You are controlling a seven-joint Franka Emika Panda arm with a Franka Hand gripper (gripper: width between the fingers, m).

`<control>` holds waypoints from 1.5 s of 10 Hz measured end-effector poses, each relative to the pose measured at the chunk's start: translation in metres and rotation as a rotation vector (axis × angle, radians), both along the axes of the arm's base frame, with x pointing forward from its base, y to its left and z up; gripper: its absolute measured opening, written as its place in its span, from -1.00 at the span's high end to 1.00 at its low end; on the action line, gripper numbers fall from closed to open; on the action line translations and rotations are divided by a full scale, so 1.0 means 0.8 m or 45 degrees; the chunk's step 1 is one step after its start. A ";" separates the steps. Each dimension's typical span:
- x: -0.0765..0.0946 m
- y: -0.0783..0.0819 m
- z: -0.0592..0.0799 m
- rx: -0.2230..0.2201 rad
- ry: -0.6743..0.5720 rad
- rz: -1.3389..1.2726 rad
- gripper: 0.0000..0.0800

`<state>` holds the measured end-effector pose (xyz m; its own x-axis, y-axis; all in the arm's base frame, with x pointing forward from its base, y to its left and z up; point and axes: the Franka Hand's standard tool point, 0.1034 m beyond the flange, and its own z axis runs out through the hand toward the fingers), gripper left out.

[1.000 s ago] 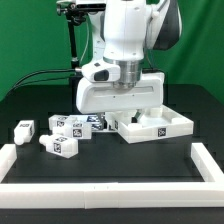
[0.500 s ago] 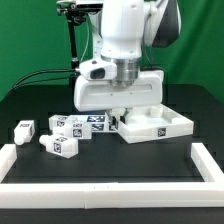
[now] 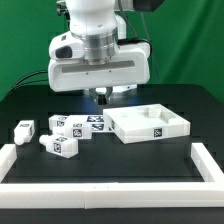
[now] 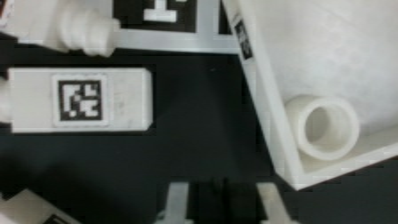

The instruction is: Assemble one leg

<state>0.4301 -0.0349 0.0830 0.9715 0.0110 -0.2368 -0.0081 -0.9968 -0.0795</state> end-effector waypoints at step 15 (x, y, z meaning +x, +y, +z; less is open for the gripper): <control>-0.072 0.030 -0.091 -0.115 -0.208 0.328 -0.57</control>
Offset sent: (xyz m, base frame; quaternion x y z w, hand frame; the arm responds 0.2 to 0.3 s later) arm -0.0430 0.0355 -0.0280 -0.0048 0.0566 -0.1756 0.9828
